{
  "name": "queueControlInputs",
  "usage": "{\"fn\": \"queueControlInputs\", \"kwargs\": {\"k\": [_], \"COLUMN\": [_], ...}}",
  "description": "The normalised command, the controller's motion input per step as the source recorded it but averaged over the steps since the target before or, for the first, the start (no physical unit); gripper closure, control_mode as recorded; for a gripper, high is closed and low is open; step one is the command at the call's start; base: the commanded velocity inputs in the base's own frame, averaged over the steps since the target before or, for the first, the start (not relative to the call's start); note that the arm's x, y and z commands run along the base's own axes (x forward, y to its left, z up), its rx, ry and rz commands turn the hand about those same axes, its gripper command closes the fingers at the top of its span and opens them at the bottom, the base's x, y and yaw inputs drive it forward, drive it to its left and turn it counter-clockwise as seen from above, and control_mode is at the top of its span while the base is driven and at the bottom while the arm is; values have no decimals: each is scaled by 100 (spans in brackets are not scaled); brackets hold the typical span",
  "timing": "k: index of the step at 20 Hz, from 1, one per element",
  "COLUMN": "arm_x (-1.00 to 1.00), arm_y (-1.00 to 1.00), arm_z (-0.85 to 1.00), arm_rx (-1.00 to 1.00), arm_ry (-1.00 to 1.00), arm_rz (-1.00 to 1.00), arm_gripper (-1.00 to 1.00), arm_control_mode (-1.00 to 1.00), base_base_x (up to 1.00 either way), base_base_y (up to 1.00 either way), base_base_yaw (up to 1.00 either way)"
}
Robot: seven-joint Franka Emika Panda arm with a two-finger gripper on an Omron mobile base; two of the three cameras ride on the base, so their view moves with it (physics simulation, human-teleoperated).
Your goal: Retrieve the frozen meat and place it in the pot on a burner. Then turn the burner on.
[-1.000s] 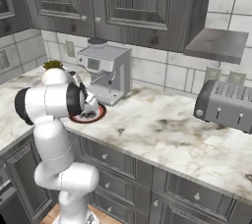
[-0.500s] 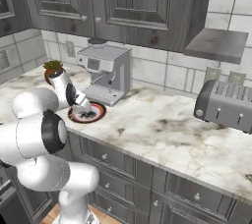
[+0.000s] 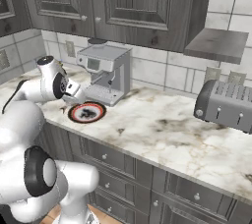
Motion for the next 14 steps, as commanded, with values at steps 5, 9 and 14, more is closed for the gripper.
{"fn": "queueControlInputs", "kwargs": {"k": [5,9,14], "arm_x": [-64,-80,-98], "arm_y": [-4,-7,-27], "arm_z": [57,47,18], "arm_rx": [0,0,0], "arm_ry": [1,0,-7], "arm_rz": [19,25,24], "arm_gripper": [100,100,100], "arm_control_mode": [-100,-100,-100], "base_base_x": [0,0,0], "base_base_y": [0,0,0], "base_base_yaw": [0,0,0]}}
